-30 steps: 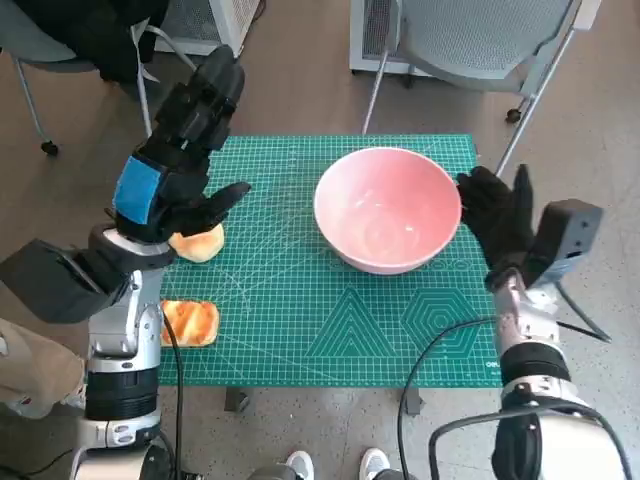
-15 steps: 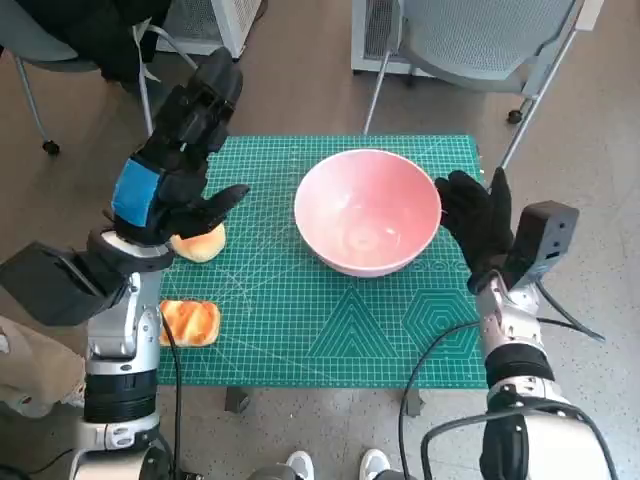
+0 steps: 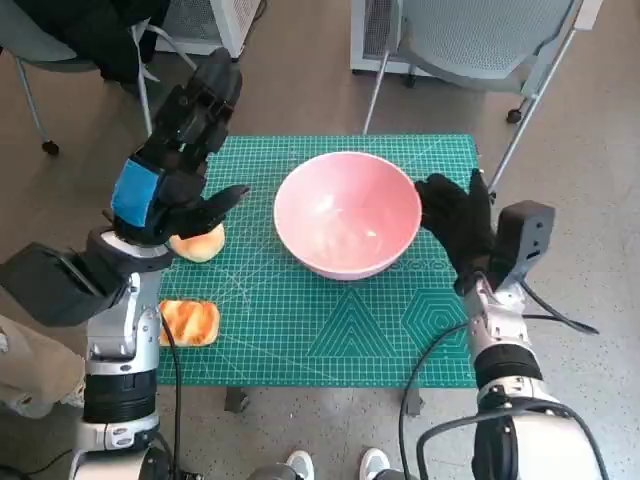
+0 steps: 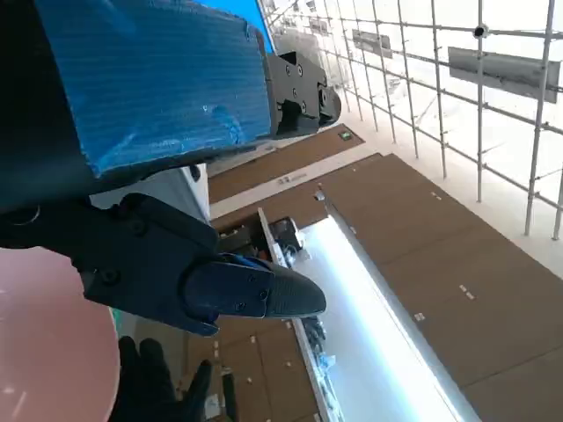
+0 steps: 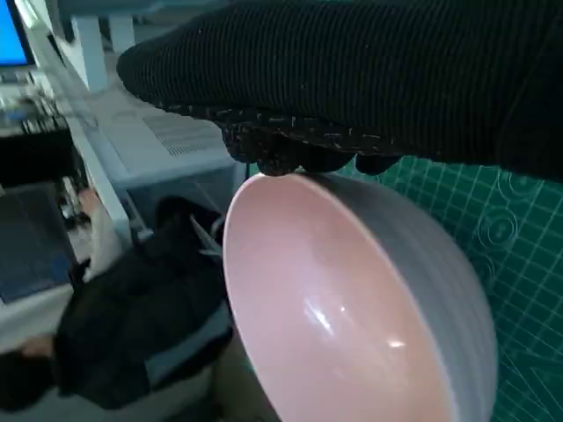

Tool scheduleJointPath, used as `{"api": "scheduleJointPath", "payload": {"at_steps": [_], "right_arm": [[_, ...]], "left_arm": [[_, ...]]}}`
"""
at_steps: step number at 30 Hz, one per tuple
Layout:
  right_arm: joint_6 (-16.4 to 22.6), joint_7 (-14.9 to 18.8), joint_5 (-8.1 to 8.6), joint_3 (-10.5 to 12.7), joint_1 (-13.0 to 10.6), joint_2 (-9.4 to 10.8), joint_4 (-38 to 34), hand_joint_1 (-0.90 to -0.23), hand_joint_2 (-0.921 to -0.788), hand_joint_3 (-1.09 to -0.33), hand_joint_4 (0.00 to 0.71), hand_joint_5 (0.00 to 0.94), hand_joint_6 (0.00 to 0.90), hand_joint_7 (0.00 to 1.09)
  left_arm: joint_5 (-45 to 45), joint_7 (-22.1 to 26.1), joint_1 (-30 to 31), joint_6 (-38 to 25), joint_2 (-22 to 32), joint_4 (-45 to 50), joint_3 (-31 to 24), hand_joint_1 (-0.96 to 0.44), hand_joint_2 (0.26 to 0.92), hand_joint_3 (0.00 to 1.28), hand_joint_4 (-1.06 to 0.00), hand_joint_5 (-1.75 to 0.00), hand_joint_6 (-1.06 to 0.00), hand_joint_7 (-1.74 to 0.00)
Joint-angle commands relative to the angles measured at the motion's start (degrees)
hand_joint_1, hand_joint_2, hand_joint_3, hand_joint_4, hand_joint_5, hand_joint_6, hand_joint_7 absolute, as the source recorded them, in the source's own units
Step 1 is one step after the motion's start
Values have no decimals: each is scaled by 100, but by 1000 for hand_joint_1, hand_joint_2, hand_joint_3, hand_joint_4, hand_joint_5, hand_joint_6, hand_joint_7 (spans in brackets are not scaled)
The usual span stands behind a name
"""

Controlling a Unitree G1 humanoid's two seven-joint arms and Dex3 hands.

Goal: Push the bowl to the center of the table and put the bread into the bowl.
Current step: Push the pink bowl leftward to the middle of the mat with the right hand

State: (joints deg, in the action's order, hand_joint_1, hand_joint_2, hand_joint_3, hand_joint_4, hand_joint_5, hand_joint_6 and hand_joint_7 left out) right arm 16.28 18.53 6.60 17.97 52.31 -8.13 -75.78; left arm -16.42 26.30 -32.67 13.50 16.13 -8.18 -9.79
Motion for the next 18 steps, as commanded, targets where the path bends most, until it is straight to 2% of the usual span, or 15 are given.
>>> {"api": "scheduleJointPath", "payload": {"at_steps": [1,9,18], "right_arm": [[-20,6,-42,-25,-187,108,-55,-748,-921,-905,-1,-1,18,11],[-5,35,-31,-38,-169,198,-43,-737,-921,-897,-1,-1,33,19],[19,77,-81,-99,-156,218,-35,-764,-921,-888,-1,-1,37,22]], "left_arm": [[31,-26,19,85,44,15,-22,-683,921,238,-46,0,-167,-83],[-13,-7,11,84,29,-19,-26,-684,921,244,-47,-1,-165,-82],[-32,-30,21,32,-3,10,-17,-674,921,243,-46,0,-164,-81]]}}
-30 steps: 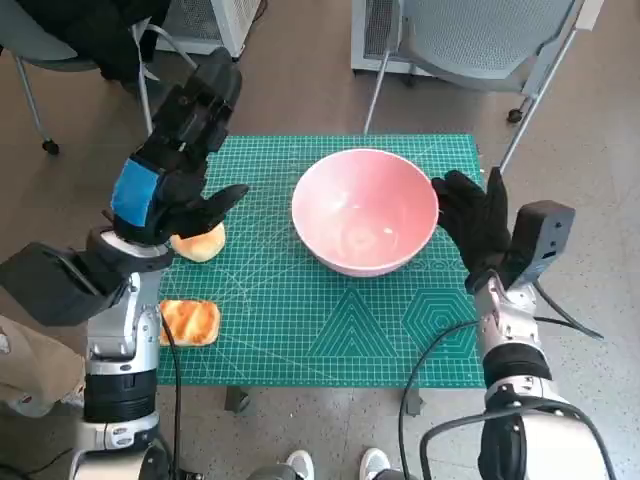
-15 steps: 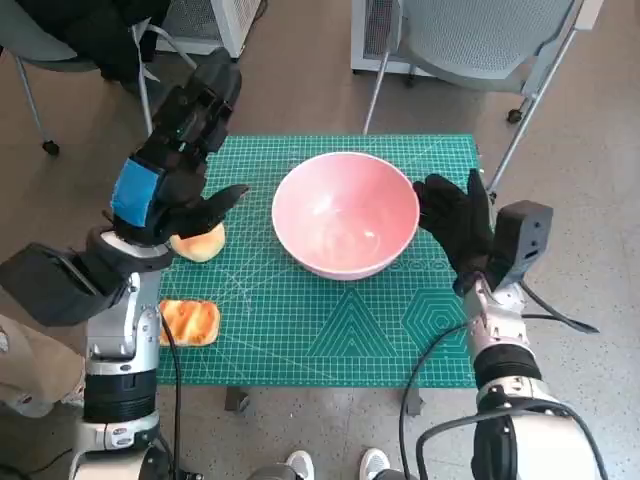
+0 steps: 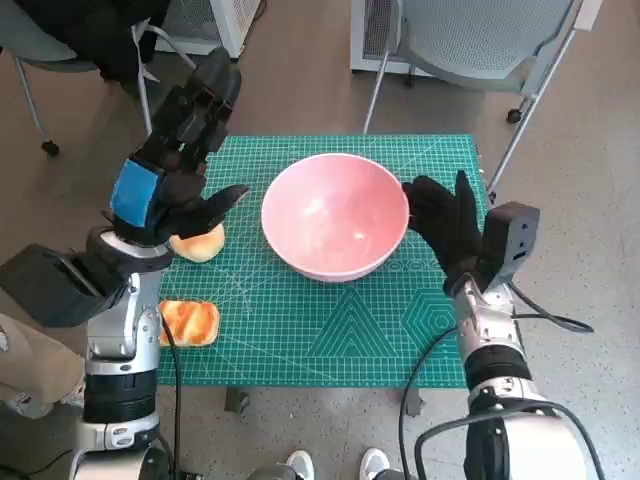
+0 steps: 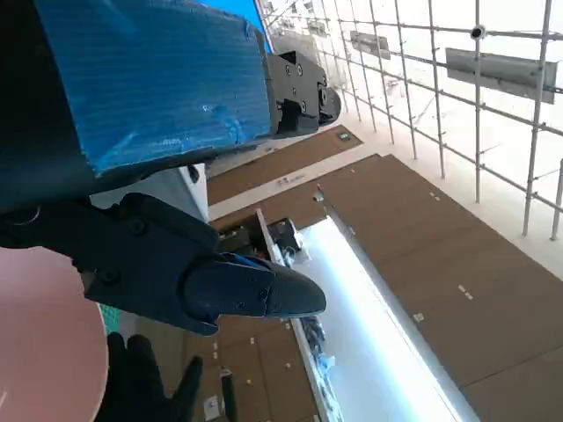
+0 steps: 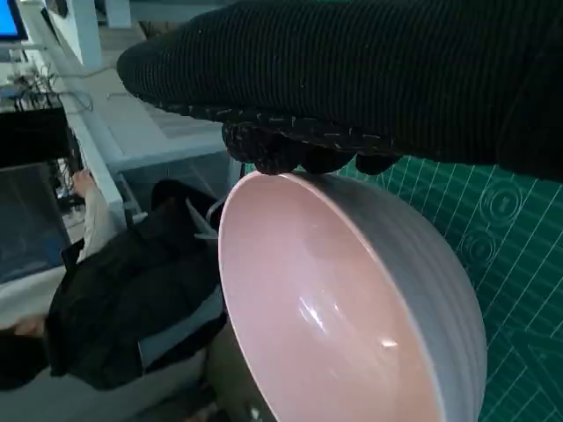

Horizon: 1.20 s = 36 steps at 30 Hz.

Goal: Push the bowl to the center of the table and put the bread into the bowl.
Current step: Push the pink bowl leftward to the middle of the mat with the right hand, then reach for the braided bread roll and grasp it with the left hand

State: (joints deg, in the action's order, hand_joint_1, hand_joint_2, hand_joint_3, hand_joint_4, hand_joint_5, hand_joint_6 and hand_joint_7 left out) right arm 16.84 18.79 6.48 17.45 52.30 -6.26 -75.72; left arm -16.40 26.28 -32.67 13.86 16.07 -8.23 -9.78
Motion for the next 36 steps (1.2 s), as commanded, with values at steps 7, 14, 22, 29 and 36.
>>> {"api": "scheduleJointPath", "payload": {"at_steps": [7,14,22,29,36], "right_arm": [[-49,133,-29,-34,-54,-147,-21,-779,-921,-885,-1,-1,38,23],[215,147,35,20,199,-345,109,-781,-921,-880,-1,-1,37,23],[1325,506,276,64,366,-148,592,-757,-921,-914,-1,-1,64,39],[2208,1219,546,-101,282,108,1307,-746,-921,-952,-1,-1,44,33],[2657,2132,1018,-346,84,368,2253,-755,-921,-930,0,-1,48,41]], "left_arm": [[-21,-50,47,6,7,35,-21,-673,921,243,-46,0,-164,-81],[-36,-84,120,-22,30,141,-49,-672,921,244,-45,0,-163,-80],[-86,-93,173,-25,23,178,-97,-670,921,247,-44,0,-161,-80],[-125,-97,210,2,-45,203,-80,-667,921,249,-46,-1,-159,-81],[-137,-109,250,35,-105,244,-58,-664,921,250,-44,0,-158,-82]]}}
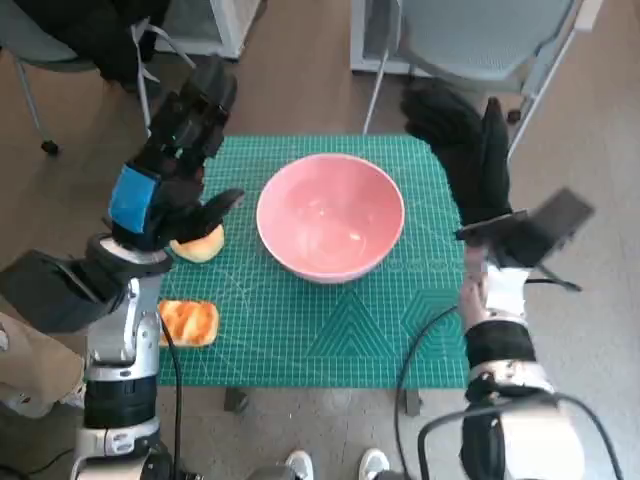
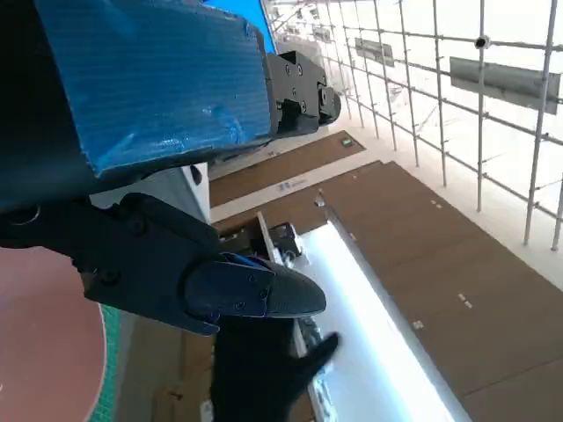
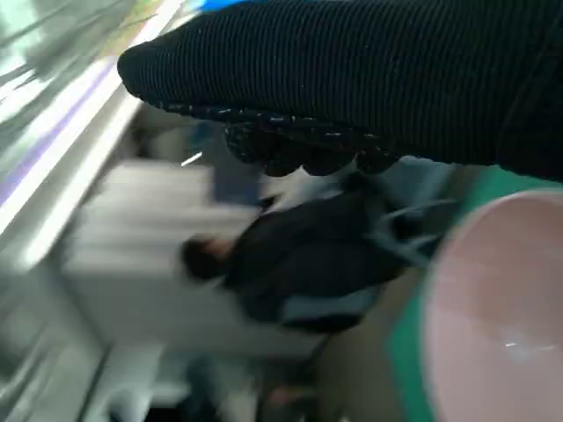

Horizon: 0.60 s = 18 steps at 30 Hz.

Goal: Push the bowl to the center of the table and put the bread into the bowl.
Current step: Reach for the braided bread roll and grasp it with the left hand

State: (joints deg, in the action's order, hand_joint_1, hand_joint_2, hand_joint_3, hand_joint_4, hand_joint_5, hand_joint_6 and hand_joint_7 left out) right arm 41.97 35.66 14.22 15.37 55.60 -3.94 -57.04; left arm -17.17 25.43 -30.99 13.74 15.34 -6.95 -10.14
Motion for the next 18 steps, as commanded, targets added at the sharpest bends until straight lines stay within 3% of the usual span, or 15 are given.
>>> {"api": "scheduleJointPath", "payload": {"at_steps": [1,8,18], "right_arm": [[171,541,297,-173,-269,152,463,-757,-921,-921,1,0,50,43],[112,853,473,-333,-378,151,739,-763,-921,-868,16,7,71,65],[76,775,409,-445,-400,128,789,-755,-921,-847,30,11,73,76]], "left_arm": [[-69,-24,90,45,-36,133,-20,-664,921,250,-44,0,-158,-83],[-126,-3,88,32,-29,163,-16,-667,921,254,-43,0,-157,-84],[-205,59,95,-24,103,228,-76,-669,921,254,-43,0,-156,-87]]}}
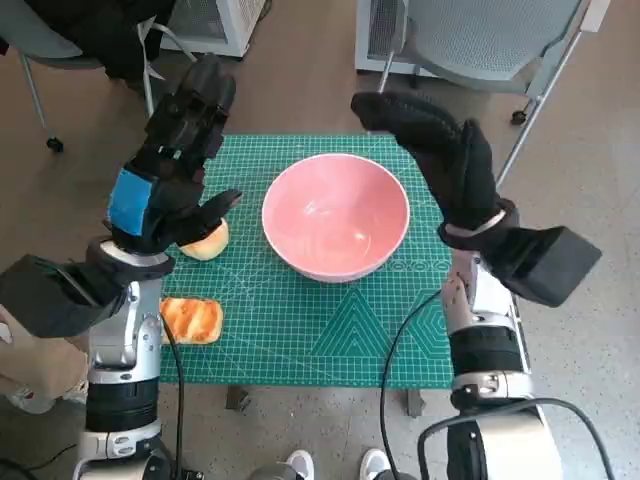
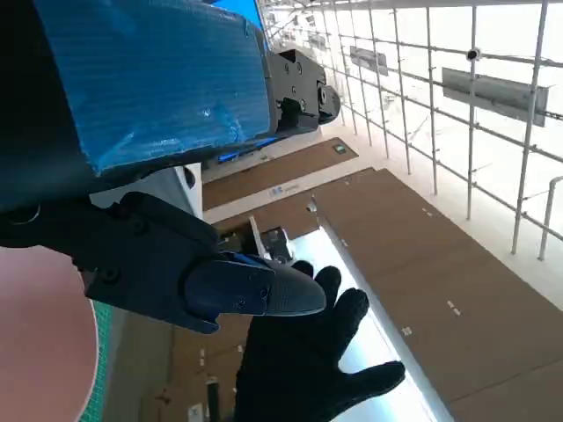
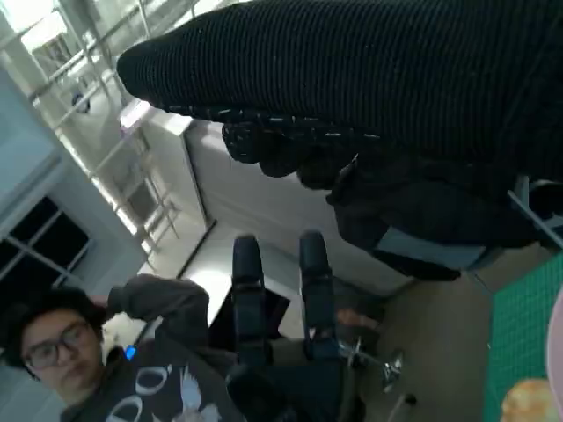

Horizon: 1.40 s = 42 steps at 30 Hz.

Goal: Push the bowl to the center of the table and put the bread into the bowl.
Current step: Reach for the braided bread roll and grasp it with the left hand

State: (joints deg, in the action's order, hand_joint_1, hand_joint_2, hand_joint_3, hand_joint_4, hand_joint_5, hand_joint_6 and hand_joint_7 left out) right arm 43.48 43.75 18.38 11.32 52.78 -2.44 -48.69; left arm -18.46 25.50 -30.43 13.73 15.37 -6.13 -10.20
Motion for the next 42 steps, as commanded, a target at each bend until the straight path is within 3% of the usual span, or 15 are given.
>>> {"api": "scheduleJointPath", "payload": {"at_steps": [1,4,6,8,11,13,16,18,24,32,42], "right_arm": [[-65,-65,-24,-45,-112,-24,-71,-755,-921,-847,31,12,73,77],[-63,-135,-52,-59,-112,-19,-93,-755,-921,-845,32,12,72,80],[-88,-176,-50,-69,-130,-8,-60,-755,-921,-844,33,11,71,81],[-89,-216,-51,-78,-151,3,-30,-754,-921,-845,33,11,71,82],[-70,-260,-66,-91,-166,12,-14,-753,-921,-846,34,11,69,84],[-56,-282,-76,-94,-169,16,-16,-745,-921,-847,35,11,68,86],[-62,-293,-62,-83,-150,20,-47,-734,-921,-849,36,10,67,89],[-72,-297,-51,-75,-132,21,-63,-730,-921,-849,37,10,66,91],[-117,-296,-6,-47,-77,34,-96,-725,-921,-850,38,9,63,96],[-160,-304,-12,-58,-45,51,-125,-740,-921,-840,39,7,59,104],[-180,-224,39,-35,-33,45,-207,-749,-921,-834,40,6,56,115]], "left_arm": [[-82,56,60,-65,143,207,-83,-669,921,254,-43,0,-155,-87],[-36,71,129,-186,305,354,-120,-658,921,260,-39,0,-149,-86],[176,126,265,-465,690,619,-148,-646,921,260,-37,0,-138,-82],[753,339,577,-1349,1672,1430,-213,-633,921,246,-35,0,-127,-81],[1321,630,913,-2560,2727,2426,-335,-579,910,136,-30,0,-104,-109],[1520,828,1111,-3540,3314,3078,-450,-511,855,62,-27,-1,-94,-127],[1545,1001,1335,-4867,3899,3881,-613,-380,770,23,-34,-6,-108,-148],[1558,994,1494,-5346,4020,4280,-741,-288,740,13,-51,-14,-128,-159],[1765,936,2083,-5391,3889,5060,-963,-124,702,1,-112,-28,-220,-172],[1874,951,2304,-5989,4094,5540,-757,-149,692,0,-143,-13,-276,-131],[2367,756,2485,-6378,4297,5417,-16,-158,695,1,-160,-3,-325,-57]]}}
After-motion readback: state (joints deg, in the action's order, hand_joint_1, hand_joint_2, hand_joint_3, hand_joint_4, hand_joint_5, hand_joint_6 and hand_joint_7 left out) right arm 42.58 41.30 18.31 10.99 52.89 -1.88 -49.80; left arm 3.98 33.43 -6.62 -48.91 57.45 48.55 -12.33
